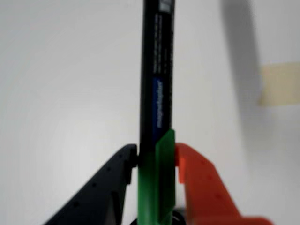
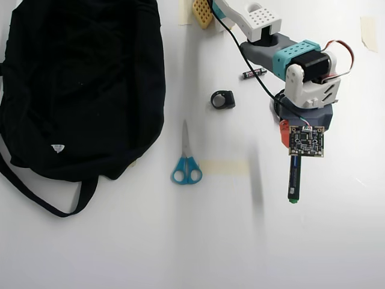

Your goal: Put the green marker into the black bag

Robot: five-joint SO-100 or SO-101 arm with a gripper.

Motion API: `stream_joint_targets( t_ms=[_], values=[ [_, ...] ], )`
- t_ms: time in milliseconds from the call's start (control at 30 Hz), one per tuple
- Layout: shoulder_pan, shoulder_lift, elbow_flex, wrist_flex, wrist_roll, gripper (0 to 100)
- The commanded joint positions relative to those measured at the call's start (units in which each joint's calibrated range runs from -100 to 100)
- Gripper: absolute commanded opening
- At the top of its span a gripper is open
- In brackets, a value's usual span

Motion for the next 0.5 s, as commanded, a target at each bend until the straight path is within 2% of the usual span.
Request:
stream_joint_targets(
  t_ms=[0,233,467],
  values=[
    [1.42,-3.06,-3.07,0.43,0.07,2],
    [2.77,-3.06,-6.57,0.43,0.64,2],
    [4.19,-4.88,-5.67,0.60,3.79,2]
  ],
)
